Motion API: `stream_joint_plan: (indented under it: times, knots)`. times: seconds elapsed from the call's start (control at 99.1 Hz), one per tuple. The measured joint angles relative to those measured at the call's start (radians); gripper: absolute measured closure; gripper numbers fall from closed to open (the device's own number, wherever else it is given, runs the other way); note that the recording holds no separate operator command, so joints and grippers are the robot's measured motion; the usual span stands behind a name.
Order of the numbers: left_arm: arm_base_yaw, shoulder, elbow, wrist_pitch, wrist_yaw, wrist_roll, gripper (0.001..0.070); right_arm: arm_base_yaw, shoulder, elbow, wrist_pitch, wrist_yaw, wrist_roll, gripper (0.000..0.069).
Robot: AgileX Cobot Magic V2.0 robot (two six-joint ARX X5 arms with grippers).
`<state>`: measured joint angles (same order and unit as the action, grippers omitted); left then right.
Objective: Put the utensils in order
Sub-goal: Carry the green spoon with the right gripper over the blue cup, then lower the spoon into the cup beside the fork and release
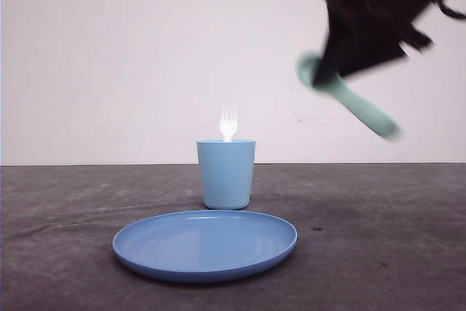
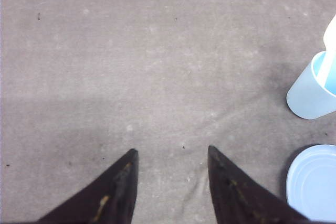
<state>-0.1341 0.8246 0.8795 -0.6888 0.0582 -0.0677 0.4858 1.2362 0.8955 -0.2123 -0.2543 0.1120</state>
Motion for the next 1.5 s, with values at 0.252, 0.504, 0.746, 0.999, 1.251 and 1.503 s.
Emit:
stream_joint_plan:
  times: [0.252,0.504,0.746,0.999,1.251,1.503]
  knots:
    - [0.0,0.0,0.0,0.001,0.0,0.0,0.0468,0.048,0.031,0.0,0.373,-0.007,-0.001,0.065]
    - [0.0,0.0,0.0,0.0,0.0,0.0,0.0468,0.079,0.183,0.0,0.686,-0.007,-0.043,0.065]
    - [0.0,0.0,0.0,0.001,0.0,0.0,0.0468,0.089,0.364,0.0,0.977,-0.003,-0.108,0.065]
    - [0.0,0.0,0.0,0.0,0.0,0.0,0.0468,0.089,0.486,0.0,1.026,0.049,-0.143,0.065]
    - [0.0,0.0,0.0,0.0,0.0,0.0,0.0468,0.089,0.553,0.015,1.027,0.049,-0.165,0.065]
    - [0.0,0.0,0.0,0.0,0.0,0.0,0.0468,0.09,0.579,0.019,1.001,0.049,-0.168,0.065]
